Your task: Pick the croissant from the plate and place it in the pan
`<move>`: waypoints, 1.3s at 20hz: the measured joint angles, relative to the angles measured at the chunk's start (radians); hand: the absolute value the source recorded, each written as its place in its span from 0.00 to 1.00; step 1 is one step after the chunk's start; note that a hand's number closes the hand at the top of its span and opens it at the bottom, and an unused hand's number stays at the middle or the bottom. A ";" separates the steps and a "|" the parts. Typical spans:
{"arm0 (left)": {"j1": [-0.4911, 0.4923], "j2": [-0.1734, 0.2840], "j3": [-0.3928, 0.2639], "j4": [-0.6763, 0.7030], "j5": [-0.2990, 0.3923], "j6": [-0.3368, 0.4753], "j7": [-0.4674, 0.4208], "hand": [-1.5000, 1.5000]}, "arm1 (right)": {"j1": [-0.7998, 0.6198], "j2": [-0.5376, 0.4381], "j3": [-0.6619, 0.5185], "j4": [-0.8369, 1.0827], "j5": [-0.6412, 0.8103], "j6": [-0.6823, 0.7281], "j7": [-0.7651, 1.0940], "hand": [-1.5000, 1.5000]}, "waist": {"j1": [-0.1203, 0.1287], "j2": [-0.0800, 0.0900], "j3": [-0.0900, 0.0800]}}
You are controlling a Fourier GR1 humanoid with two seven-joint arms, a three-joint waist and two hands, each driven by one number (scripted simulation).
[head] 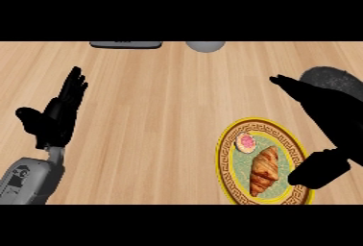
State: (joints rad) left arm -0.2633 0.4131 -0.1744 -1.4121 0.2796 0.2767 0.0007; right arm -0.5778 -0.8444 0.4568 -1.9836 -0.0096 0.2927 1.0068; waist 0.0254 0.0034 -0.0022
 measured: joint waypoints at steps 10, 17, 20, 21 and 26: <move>0.036 -0.010 0.024 -0.032 -0.022 -0.008 0.019 0.50 | -0.048 0.199 0.147 0.087 0.084 -0.013 0.081 0.00 | -0.017 -0.005 0.001; 0.046 -0.019 0.040 -0.043 -0.034 -0.015 0.027 0.50 | -0.008 0.206 0.164 0.149 0.164 -0.014 0.079 0.00 | -0.023 -0.005 0.001; 0.039 -0.019 0.052 -0.042 -0.034 -0.024 0.033 0.50 | 0.001 0.211 0.160 0.178 0.169 -0.004 0.078 0.00 | -0.024 -0.005 0.001; 0.041 -0.023 0.051 -0.048 -0.040 -0.021 0.033 0.50 | 0.020 0.210 0.164 0.189 0.178 -0.002 0.067 0.00 | -0.024 -0.005 0.001; 0.044 -0.031 0.068 -0.049 -0.052 -0.034 0.038 0.50 | 0.083 0.217 0.147 0.229 0.190 0.025 0.023 0.00 | -0.025 -0.004 0.002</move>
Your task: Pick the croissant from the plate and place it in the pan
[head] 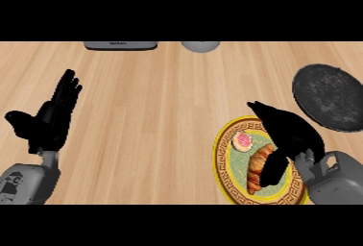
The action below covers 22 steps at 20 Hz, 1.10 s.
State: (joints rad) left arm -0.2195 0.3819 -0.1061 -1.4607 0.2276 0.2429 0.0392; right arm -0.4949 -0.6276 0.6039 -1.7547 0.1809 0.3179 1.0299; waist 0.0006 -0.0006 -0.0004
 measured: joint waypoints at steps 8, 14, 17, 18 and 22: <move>0.005 -0.028 0.017 0.001 -0.026 -0.016 0.002 0.50 | 0.039 0.041 -0.005 0.059 0.038 0.059 -0.043 0.00 | 0.002 0.000 0.000; 0.002 -0.037 0.028 -0.002 -0.042 -0.023 0.008 0.50 | 0.042 0.069 0.028 0.085 0.073 0.092 -0.024 0.00 | 0.002 0.000 0.000; 0.001 -0.044 0.030 -0.002 -0.046 -0.026 0.006 0.50 | 0.029 0.076 0.051 0.135 0.096 0.116 -0.031 0.00 | 0.005 0.001 0.000; -0.011 -0.046 0.033 0.008 -0.049 -0.026 0.009 0.50 | 0.029 0.076 0.060 0.142 0.103 0.123 -0.030 0.00 | 0.003 0.001 0.000; -0.008 -0.040 0.044 0.006 -0.047 -0.044 0.010 0.50 | 0.020 0.093 0.074 0.189 0.115 0.152 -0.027 0.00 | 0.004 0.000 0.000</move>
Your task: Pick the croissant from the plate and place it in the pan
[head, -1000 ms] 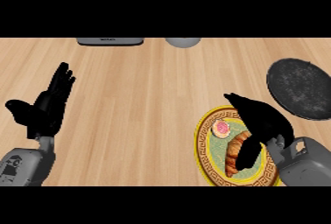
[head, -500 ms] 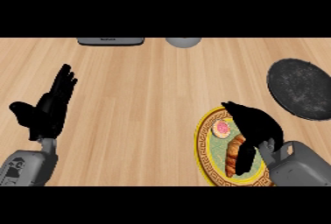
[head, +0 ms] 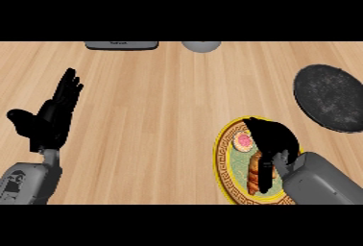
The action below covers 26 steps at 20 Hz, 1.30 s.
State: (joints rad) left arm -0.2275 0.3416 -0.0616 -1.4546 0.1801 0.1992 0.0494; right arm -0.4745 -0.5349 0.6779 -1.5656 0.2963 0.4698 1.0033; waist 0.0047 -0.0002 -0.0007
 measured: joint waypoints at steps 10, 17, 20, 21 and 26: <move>-0.004 -0.036 0.014 0.013 -0.032 -0.006 -0.002 0.50 | 0.036 0.050 -0.019 0.091 0.087 0.054 -0.042 0.00 | -0.002 0.000 0.000; -0.014 -0.043 0.040 0.036 -0.041 -0.029 -0.010 0.50 | 0.048 0.098 -0.041 0.158 0.145 0.094 -0.064 0.00 | -0.003 -0.001 0.000; -0.021 -0.051 0.046 0.039 -0.051 -0.029 -0.010 0.50 | 0.066 0.111 -0.052 0.175 0.168 0.107 -0.078 0.00 | -0.002 -0.004 -0.002; -0.023 -0.050 0.047 0.027 -0.052 -0.030 0.003 0.50 | 0.071 0.111 -0.061 0.177 0.170 0.117 -0.089 1.00 | -0.002 -0.005 -0.002; 0.007 -0.063 0.048 -0.003 -0.062 -0.041 0.009 0.50 | 0.079 0.121 -0.074 0.173 0.214 0.153 -0.146 1.00 | -0.002 -0.010 -0.007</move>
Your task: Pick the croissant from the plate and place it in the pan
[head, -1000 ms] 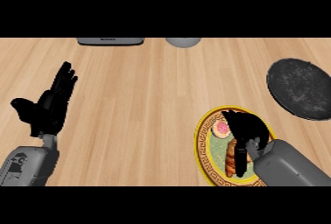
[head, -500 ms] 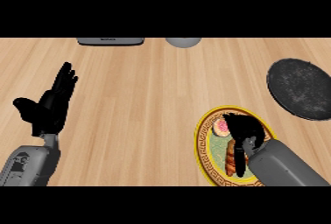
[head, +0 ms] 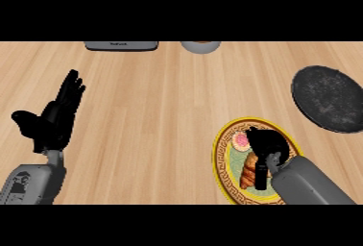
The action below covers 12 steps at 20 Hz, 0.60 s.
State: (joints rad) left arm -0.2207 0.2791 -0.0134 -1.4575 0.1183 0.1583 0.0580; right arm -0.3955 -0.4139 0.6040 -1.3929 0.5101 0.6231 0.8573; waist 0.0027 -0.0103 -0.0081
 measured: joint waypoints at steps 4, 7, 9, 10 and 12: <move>-0.012 0.001 0.021 0.015 -0.003 -0.014 -0.003 0.50 | 0.018 0.005 -0.003 -0.010 0.049 0.017 -0.033 1.00 | -0.002 -0.001 -0.001; -0.023 -0.007 0.027 0.026 -0.013 -0.019 0.002 0.50 | 0.016 0.022 -0.032 -0.013 0.072 0.032 -0.045 1.00 | -0.002 0.000 0.000; -0.015 -0.010 0.023 0.011 -0.016 -0.021 0.008 0.50 | 0.004 0.068 -0.046 0.006 0.101 -0.014 -0.029 1.00 | -0.002 0.000 -0.003; -0.025 -0.010 0.025 0.014 -0.018 -0.018 0.012 0.50 | 0.008 0.100 -0.046 0.005 0.118 -0.051 -0.014 1.00 | -0.004 0.000 -0.004; -0.024 -0.015 0.019 0.007 -0.021 -0.018 0.010 0.50 | -0.009 0.170 -0.063 0.012 0.138 -0.128 0.001 1.00 | 0.001 0.002 -0.002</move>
State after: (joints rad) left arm -0.2449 0.2638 0.0057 -1.4508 0.0968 0.1399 0.0683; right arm -0.4043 -0.2442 0.5409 -1.3804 0.6485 0.4954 0.8585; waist 0.0035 -0.0086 -0.0102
